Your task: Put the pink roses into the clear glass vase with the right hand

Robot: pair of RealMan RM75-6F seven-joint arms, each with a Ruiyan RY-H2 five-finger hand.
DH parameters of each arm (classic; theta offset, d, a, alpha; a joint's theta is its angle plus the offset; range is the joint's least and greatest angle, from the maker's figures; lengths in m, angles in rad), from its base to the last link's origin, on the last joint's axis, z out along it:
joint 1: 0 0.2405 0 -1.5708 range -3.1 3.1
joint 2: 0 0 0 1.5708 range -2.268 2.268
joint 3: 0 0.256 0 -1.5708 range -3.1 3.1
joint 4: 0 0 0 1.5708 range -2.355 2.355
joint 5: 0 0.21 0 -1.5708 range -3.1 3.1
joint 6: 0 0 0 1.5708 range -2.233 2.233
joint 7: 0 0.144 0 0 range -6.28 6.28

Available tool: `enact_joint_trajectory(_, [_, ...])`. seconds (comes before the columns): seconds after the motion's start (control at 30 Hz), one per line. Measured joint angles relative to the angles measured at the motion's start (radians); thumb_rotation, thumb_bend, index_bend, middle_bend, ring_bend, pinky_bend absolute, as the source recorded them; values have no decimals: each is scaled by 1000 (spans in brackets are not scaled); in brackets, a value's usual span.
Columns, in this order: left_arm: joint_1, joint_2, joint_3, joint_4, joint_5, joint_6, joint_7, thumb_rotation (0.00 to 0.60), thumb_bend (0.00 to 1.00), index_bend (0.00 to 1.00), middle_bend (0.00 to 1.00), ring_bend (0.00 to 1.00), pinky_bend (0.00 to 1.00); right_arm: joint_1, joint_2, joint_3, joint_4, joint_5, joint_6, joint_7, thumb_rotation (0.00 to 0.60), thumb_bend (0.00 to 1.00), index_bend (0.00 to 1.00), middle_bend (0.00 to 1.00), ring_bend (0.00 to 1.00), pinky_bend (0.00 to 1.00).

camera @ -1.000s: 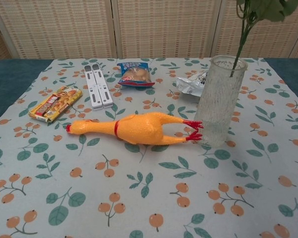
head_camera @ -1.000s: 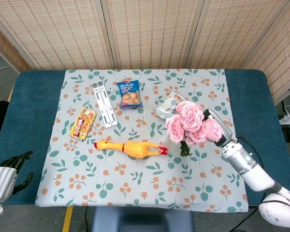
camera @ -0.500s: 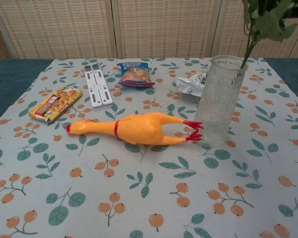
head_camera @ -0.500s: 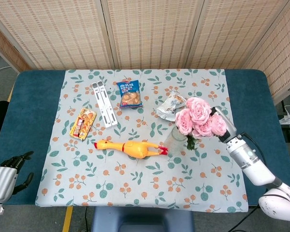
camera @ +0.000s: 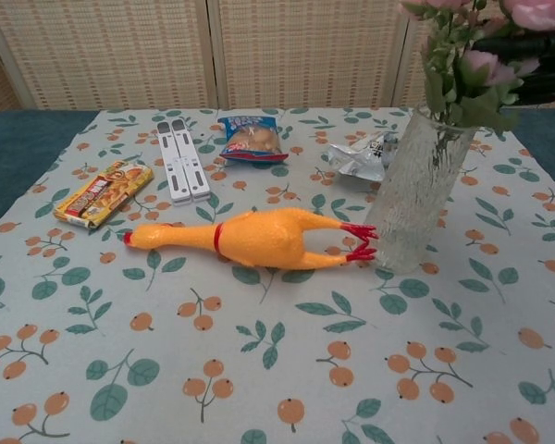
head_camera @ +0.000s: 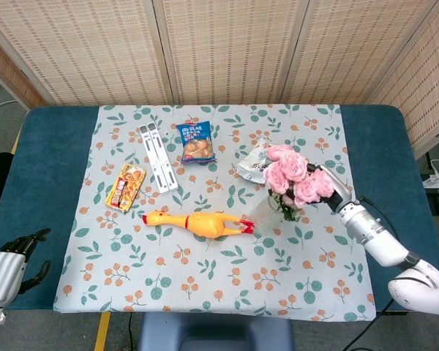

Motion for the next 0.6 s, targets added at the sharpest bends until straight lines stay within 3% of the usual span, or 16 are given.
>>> enact_joint_trajectory(0.17, [0,0,-1,2,-3,0,-4,600,371,188,333,346,480,3,5,-33,10,-54,32,13,600,30,43,887,999,981])
enact_joint_trajectory(0.4, [0,0,-3,8,-12,-5,-18,600,371,188,334,346,480,-37,61,-78,-11,-137,160,-93,600,0,0,869,916,907])
enact_joint_trajectory(0.5, [-1,-1,-4,12,-17,-11,-26,600,371,188,336,346,481,-80,100,-101,-26,-168,246,-180,600,0,0,781,830,886])
enact_joint_trajectory(0.6, [-1,0,-4,11,-18,-10,-27,600,372,188,348,346,481,-135,135,-124,-39,-188,326,-283,600,0,0,611,621,876])
